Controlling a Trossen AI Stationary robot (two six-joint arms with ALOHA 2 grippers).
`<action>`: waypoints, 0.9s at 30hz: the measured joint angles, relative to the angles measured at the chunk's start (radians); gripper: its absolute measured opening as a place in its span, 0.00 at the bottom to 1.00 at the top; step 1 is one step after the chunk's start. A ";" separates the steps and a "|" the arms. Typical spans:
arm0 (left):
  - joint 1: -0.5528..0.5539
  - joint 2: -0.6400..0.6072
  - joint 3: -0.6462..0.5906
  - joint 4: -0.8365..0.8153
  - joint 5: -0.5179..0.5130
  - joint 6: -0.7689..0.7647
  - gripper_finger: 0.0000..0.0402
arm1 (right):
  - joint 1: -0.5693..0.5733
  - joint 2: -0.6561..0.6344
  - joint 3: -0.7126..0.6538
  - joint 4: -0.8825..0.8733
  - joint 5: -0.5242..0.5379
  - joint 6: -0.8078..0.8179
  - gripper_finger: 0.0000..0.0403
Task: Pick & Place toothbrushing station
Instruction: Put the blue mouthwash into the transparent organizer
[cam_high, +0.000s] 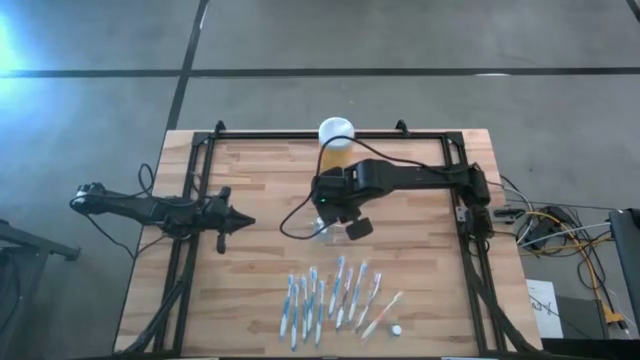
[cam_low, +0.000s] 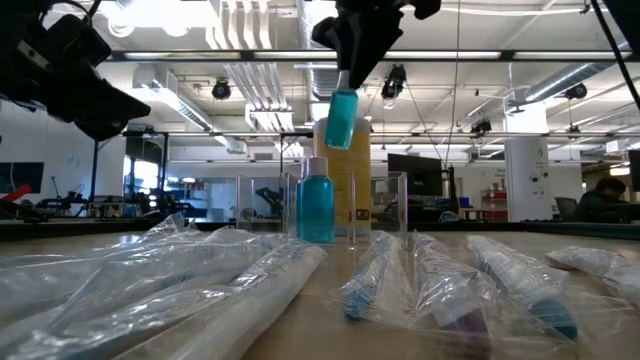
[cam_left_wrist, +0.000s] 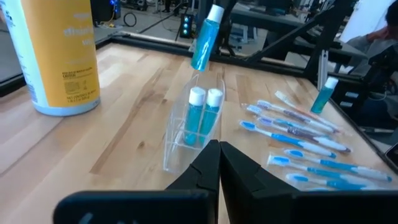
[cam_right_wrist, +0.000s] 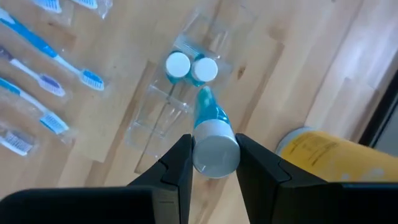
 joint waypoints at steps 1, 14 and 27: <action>0.000 0.000 0.000 -0.009 0.000 0.000 0.02 | -0.001 0.013 0.012 -0.012 0.000 -0.008 0.23; 0.000 0.000 0.000 -0.033 0.000 0.001 0.02 | -0.001 0.104 0.083 -0.060 0.000 -0.066 0.23; 0.000 0.000 0.000 -0.032 0.000 0.001 0.03 | -0.001 0.105 0.044 -0.009 -0.002 -0.046 0.23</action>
